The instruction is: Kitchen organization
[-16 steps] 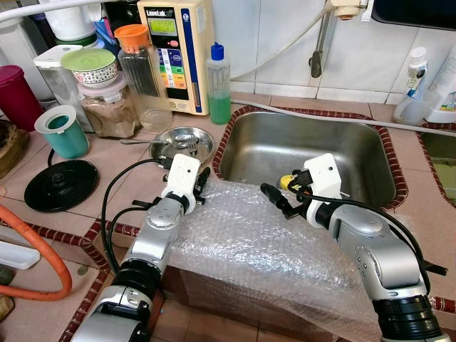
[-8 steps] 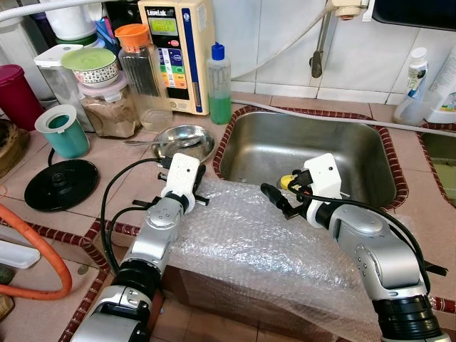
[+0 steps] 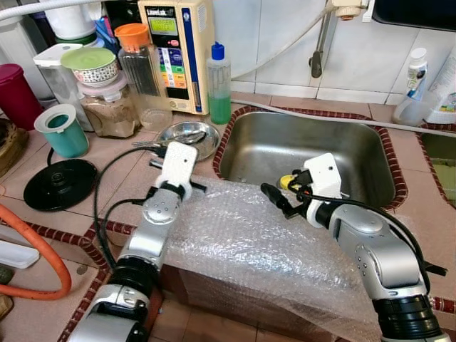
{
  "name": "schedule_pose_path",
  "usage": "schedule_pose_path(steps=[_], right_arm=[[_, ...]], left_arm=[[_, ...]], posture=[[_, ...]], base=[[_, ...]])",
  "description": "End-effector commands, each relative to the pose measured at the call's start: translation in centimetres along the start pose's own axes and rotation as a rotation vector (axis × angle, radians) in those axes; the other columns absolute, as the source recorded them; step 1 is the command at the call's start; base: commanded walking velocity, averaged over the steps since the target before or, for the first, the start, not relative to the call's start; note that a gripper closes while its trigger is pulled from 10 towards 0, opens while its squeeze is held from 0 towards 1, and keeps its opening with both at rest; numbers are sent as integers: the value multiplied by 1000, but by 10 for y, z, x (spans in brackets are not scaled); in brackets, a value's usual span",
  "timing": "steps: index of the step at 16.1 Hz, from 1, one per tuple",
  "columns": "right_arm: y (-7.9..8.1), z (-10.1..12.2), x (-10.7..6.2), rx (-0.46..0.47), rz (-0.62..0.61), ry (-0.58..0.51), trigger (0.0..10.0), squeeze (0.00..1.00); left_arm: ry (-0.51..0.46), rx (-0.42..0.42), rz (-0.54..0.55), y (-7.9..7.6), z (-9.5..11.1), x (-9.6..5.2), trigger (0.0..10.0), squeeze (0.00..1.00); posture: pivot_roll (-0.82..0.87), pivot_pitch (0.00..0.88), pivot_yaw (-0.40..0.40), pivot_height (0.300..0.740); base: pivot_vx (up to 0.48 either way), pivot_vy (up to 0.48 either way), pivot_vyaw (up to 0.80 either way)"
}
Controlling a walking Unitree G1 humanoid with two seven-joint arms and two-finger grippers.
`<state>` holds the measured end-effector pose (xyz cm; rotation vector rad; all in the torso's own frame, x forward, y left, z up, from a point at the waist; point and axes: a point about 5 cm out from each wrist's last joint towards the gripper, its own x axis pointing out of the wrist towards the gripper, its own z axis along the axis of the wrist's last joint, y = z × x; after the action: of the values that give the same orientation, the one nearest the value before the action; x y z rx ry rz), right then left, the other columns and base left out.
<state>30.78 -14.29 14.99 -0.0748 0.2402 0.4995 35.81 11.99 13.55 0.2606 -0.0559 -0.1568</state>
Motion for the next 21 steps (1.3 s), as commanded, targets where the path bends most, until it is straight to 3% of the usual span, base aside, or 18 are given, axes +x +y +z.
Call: schedule_pose_path(steps=[1,3,7,9,11,15,21], right_arm=[[-2,4,1,-6,1,-9,10000,0],[-5,6,2,-4,-19,-21,10000,0],[-18,26,2,60,-100,-135,10000,0],[-26,34,0,134,-143,-189,10000,0],[-29,40,0,264,-143,-228,10000,0],[-21,49,6,470,-53,-240,10000,0],[-13,58,19,594,-21,-245,10000,0]], left_arm=[[-29,19,34,7,5,0,0,0],[-126,15,14,3,19,-1,0,0],[-259,17,-127,-25,29,-10,0,0],[-318,95,-223,-39,25,-19,0,0],[-340,144,-282,-46,23,-24,0,0],[-390,257,-358,-57,23,-28,0,0],[-463,302,-460,-78,30,-33,0,0]], posture=[[-74,0,63,740],[-74,0,62,740],[-74,0,64,740],[-74,0,64,740],[-74,0,64,740],[-73,0,61,740],[-73,0,57,740]], base=[[0,0,0],[0,0,0],[0,0,0],[0,0,0],[0,0,0],[0,0,0],[0,0,0]])
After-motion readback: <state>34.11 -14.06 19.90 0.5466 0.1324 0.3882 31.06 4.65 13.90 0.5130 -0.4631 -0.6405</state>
